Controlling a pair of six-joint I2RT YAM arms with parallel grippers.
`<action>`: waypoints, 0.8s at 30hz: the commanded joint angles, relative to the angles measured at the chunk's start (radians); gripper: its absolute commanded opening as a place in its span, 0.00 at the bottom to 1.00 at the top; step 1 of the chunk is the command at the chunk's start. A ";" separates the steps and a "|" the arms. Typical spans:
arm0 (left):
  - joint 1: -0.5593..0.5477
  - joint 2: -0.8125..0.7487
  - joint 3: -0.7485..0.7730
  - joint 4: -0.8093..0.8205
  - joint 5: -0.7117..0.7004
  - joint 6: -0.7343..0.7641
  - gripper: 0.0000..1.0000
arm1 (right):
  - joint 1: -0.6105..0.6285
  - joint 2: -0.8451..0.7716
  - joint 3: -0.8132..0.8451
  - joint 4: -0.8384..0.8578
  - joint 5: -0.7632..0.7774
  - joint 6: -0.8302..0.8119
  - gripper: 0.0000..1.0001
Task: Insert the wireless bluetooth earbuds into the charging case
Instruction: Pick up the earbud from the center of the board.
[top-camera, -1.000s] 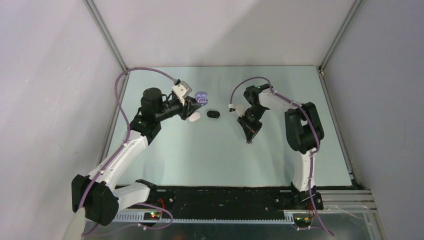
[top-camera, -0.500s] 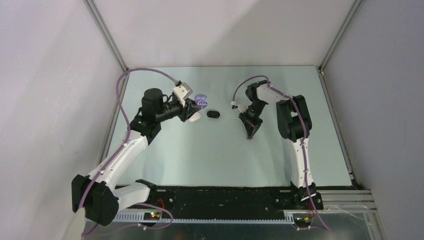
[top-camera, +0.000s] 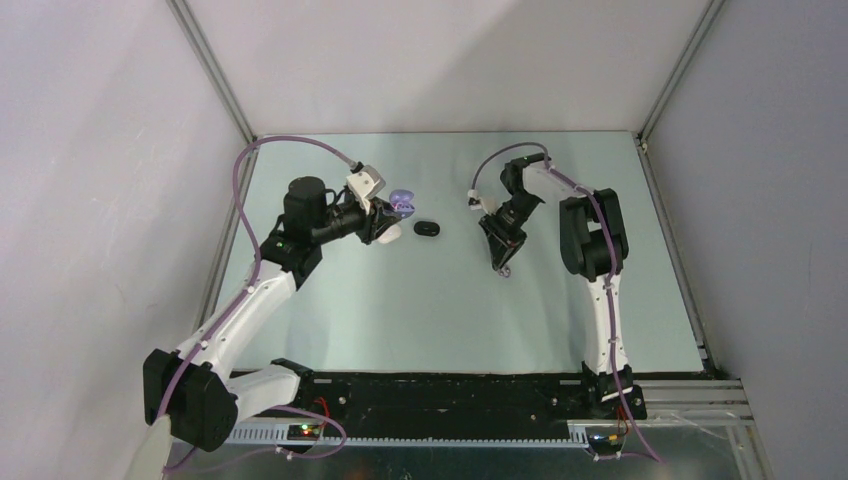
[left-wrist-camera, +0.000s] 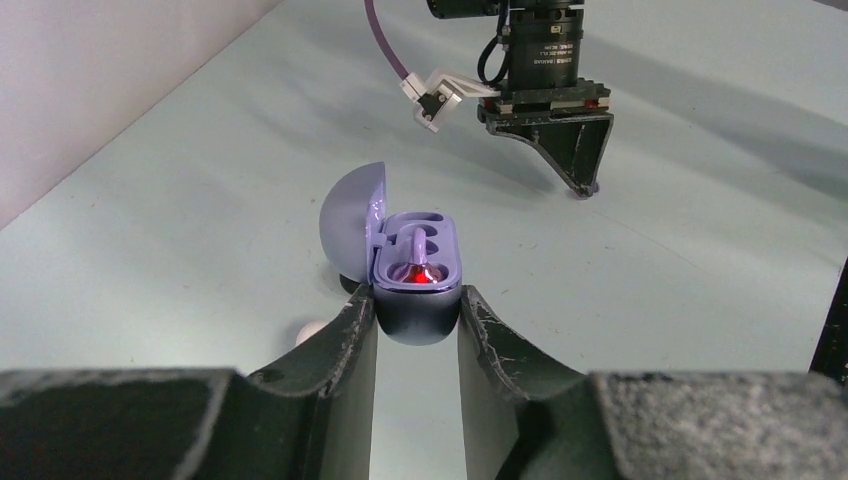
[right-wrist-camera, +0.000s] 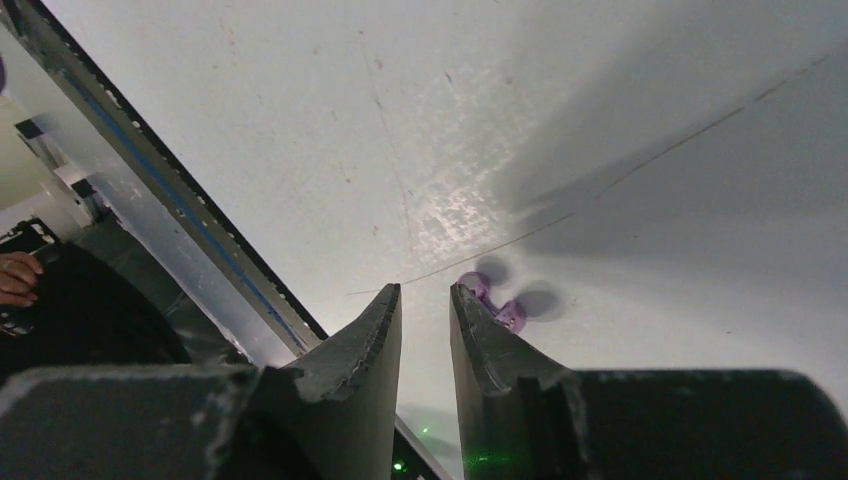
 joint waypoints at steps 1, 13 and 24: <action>0.007 -0.005 0.043 0.033 0.001 0.013 0.00 | 0.001 -0.095 0.030 -0.021 -0.076 0.036 0.29; 0.007 -0.012 0.036 0.042 0.001 0.016 0.00 | 0.004 -0.775 -0.697 0.613 -0.080 -0.617 0.27; 0.007 -0.015 0.040 0.026 -0.005 0.020 0.00 | 0.041 -0.906 -0.999 0.819 -0.008 -1.057 0.25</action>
